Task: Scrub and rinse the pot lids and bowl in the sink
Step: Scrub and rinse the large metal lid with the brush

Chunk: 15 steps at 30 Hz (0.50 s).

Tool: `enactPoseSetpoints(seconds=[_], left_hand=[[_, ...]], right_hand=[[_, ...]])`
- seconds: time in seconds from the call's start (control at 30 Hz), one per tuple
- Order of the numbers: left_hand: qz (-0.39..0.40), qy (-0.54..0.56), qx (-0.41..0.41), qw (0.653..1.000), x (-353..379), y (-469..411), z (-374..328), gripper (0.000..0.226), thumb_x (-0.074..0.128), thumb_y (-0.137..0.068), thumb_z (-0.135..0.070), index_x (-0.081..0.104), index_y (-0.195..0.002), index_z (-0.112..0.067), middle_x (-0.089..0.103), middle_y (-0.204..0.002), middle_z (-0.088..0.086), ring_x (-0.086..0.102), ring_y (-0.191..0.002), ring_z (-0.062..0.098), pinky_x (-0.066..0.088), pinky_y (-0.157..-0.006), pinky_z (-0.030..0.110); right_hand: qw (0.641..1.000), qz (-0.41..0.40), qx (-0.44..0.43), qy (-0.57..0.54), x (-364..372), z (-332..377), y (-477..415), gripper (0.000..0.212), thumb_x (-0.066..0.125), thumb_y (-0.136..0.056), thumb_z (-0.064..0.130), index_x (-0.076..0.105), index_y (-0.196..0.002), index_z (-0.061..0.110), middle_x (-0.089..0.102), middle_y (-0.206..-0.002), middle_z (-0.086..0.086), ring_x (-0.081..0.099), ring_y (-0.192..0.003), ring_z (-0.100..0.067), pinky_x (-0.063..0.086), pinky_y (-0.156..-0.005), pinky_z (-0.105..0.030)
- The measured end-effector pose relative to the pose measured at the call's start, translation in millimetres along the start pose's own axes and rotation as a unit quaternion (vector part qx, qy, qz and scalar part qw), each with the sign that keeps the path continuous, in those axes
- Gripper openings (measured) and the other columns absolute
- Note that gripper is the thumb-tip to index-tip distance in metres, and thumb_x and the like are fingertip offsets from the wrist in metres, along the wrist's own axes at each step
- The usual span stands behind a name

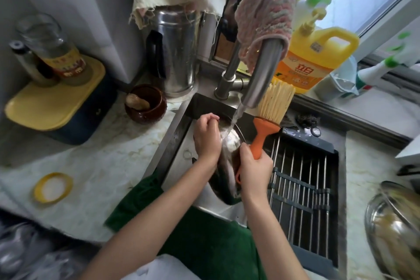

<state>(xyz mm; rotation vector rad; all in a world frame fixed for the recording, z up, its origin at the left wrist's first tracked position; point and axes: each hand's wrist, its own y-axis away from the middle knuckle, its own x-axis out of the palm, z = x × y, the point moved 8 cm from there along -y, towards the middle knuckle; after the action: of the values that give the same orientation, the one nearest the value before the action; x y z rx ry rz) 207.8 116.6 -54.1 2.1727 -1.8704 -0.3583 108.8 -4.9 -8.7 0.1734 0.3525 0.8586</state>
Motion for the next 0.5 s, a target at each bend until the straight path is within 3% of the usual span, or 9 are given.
enactPoseSetpoints(seconds=[0.1, 0.17, 0.27, 0.37, 0.43, 0.5], left_hand=[[0.046, -0.114, 0.123, 0.985, 18, 51, -7, 0.021, 0.047, -0.086, -0.023, 0.049, -0.088, -0.044, 0.044, -0.137, -0.001, 0.033, -0.133, 0.012, 0.026, -0.112, 0.032], [0.06, -0.109, 0.157, 0.98, 16, 47, -10, 0.014, 0.049, -0.08, -0.026, 0.051, -0.077, -0.039, 0.047, -0.129, 0.0, 0.037, -0.128, 0.014, 0.029, -0.107, 0.03], [0.031, -0.063, 0.088, 0.994, 7, -9, -6, 0.012, 0.044, -0.074, -0.032, 0.054, -0.067, -0.03, 0.06, -0.085, -0.003, 0.054, -0.088, 0.018, 0.042, -0.083, 0.035], [0.092, -0.149, 0.015, 0.984, 11, -42, 13, 0.028, 0.039, -0.082, -0.024, 0.045, -0.056, -0.018, 0.048, -0.055, -0.001, 0.046, -0.06, 0.022, 0.039, -0.065, 0.034], [0.165, -0.172, -0.007, 0.971, 12, -47, 21, 0.034, 0.032, -0.093, -0.022, 0.048, -0.065, -0.013, 0.048, -0.062, 0.006, 0.045, -0.062, 0.019, 0.04, -0.072, 0.032], [0.152, -0.164, -0.042, 0.974, 4, -45, 23, 0.031, 0.028, -0.101, -0.023, 0.055, -0.09, -0.012, 0.053, -0.077, 0.004, 0.049, -0.075, 0.015, 0.039, -0.082, 0.026]], right_hand=[[1.0, -0.007, 0.014, -0.003, 2, 0, -5, 0.026, 0.062, -0.085, 0.016, 0.05, -0.063, 0.011, 0.047, -0.054, -0.003, 0.045, -0.052, -0.016, 0.037, -0.056, -0.033], [0.999, 0.001, 0.03, -0.02, 2, -2, -3, 0.026, 0.062, -0.086, 0.017, 0.049, -0.064, 0.011, 0.046, -0.055, -0.003, 0.044, -0.052, -0.016, 0.037, -0.055, -0.032], [0.999, 0.017, 0.041, -0.027, -10, 1, 3, 0.025, 0.06, -0.088, 0.013, 0.048, -0.065, 0.012, 0.045, -0.055, -0.001, 0.044, -0.049, -0.012, 0.037, -0.051, -0.026], [0.994, 0.019, 0.079, -0.077, -32, 2, -1, 0.023, 0.059, -0.089, 0.014, 0.051, -0.067, 0.014, 0.048, -0.056, 0.002, 0.046, -0.051, -0.012, 0.037, -0.051, -0.022], [0.983, 0.011, 0.12, -0.14, -48, 1, -6, 0.017, 0.058, -0.089, 0.017, 0.054, -0.073, 0.014, 0.052, -0.061, 0.001, 0.051, -0.054, -0.013, 0.04, -0.055, -0.025], [0.963, -0.014, 0.143, -0.226, -60, 6, -12, 0.015, 0.056, -0.09, 0.017, 0.055, -0.075, 0.015, 0.059, -0.062, 0.001, 0.059, -0.055, -0.012, 0.048, -0.056, -0.024]])
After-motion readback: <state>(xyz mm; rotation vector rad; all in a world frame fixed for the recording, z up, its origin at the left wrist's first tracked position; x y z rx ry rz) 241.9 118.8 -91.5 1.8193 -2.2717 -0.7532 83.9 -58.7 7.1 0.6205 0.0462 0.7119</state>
